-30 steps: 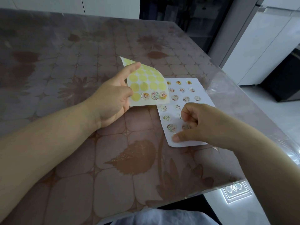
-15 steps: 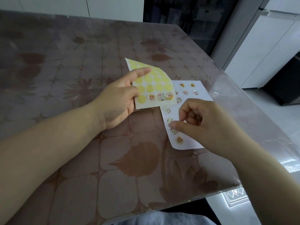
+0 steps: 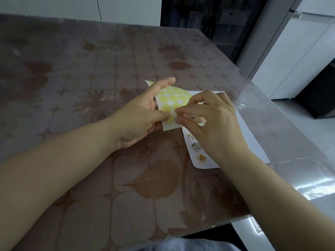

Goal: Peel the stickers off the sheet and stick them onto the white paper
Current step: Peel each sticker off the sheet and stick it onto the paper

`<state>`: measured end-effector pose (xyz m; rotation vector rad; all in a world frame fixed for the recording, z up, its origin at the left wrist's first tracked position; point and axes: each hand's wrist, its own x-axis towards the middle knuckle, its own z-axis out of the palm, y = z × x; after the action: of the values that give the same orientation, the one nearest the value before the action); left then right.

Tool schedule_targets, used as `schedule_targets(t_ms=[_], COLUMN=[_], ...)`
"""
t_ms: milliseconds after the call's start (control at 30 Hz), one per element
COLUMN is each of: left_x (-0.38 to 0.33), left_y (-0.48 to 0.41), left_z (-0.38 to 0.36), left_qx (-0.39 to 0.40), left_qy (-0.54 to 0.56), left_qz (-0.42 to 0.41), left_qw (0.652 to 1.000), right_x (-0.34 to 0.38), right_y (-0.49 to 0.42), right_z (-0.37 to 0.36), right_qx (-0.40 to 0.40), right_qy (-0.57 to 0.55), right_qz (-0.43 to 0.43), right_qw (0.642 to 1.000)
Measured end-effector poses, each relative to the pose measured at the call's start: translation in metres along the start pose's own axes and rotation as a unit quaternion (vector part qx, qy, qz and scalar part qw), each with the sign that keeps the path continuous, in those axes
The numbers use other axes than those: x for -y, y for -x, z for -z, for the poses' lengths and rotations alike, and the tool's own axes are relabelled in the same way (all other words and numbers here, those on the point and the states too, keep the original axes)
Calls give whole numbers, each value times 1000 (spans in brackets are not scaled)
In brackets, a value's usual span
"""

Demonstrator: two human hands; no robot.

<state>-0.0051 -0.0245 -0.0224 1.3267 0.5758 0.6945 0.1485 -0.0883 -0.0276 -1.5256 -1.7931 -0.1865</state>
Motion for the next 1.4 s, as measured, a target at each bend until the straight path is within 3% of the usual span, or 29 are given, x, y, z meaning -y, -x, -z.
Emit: schedule_targets(t_ms=[300,633,1033,1400], left_x=[-1,1,2,0], left_y=[2,1,-3,-1], left_z=[2,0,5,0], left_qx=[13,-8,-112,-73], left_qy=[-32,-49,-36,-10], left_qz=[-7,-5,-6,16], left_qw=[999,999,993,997], right_x=[0,2,2,2], right_y=[1,3,7,7], right_z=[-1,-2,-2,-5], right_qx=[-11,-57,-36,-70], right_qy=[-13,7,-15,14], right_qz=[-33,20,-5,-29], right_qw=[999,998,999,997])
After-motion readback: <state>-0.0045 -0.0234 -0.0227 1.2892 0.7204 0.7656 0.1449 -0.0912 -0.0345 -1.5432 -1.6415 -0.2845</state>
